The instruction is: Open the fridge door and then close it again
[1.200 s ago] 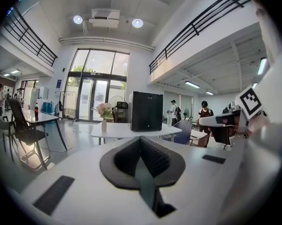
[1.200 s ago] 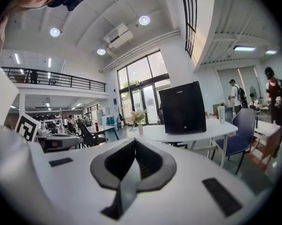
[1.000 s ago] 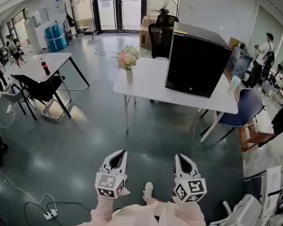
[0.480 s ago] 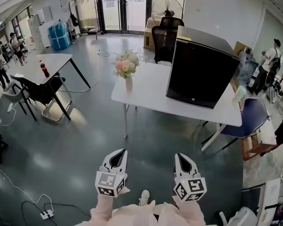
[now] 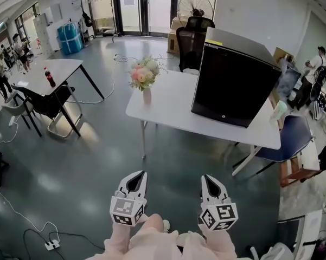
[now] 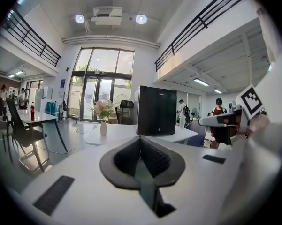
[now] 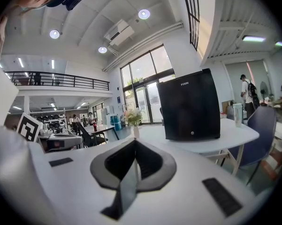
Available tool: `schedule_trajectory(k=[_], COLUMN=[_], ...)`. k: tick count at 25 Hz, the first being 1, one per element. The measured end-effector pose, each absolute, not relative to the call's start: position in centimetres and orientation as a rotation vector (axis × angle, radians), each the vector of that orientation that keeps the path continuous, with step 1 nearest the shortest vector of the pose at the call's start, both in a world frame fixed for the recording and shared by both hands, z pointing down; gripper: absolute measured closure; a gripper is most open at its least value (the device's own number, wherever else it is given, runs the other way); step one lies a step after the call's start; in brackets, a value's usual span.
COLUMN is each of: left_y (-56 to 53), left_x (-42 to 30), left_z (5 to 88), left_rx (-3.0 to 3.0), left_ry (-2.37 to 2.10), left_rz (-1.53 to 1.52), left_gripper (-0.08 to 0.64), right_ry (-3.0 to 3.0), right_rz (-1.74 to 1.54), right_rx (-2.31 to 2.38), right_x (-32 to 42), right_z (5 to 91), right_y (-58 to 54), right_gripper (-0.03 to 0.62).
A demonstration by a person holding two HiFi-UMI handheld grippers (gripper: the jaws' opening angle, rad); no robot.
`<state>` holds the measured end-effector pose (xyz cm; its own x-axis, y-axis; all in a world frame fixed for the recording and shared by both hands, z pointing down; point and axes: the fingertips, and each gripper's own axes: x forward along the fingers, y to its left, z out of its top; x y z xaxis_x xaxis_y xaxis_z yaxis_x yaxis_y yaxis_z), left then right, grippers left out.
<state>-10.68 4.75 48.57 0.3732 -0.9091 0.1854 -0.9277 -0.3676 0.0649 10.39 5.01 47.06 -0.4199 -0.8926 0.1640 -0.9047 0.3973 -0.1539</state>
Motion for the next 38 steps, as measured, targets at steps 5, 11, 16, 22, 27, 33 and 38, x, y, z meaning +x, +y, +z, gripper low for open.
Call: schedule_trajectory(k=[5, 11, 16, 22, 27, 33, 38], left_y=[3.7, 2.2, -0.5, -5.5, -9.7, -14.8, -18.9], left_x=[-10.2, -9.5, -9.6, -10.2, -10.6, -11.3, -11.5], left_z=[48.8, 49.4, 49.5, 49.0, 48.7, 48.2, 47.5], left_rx=[2.469, 2.47, 2.479, 2.482, 2.489, 2.499, 2.527], left_ry=[-1.658, -1.636, -1.624, -1.625, -1.613, -1.601, -1.573], left_rz=[0.171, 0.177, 0.184, 0.174, 0.174, 0.193, 0.193], left_gripper=[0.549, 0.549, 0.549, 0.549, 0.549, 0.549, 0.549], right_ry=[-2.58, -2.578, -2.573, -2.572, -2.57, -2.554, -2.541], right_rz=[0.345, 0.361, 0.367, 0.363, 0.368, 0.384, 0.379], right_rx=[1.643, 1.627, 1.636, 1.638, 1.642, 1.654, 1.676], right_x=[10.4, 10.3, 10.0, 9.4, 8.6, 7.9, 7.2], right_z=[47.5, 48.0, 48.0, 47.6, 47.5, 47.3, 46.9], right_y=[4.0, 2.5, -0.1, -4.8, -8.9, -13.8, -17.7], right_gripper=[0.581, 0.581, 0.581, 0.581, 0.581, 0.581, 0.581])
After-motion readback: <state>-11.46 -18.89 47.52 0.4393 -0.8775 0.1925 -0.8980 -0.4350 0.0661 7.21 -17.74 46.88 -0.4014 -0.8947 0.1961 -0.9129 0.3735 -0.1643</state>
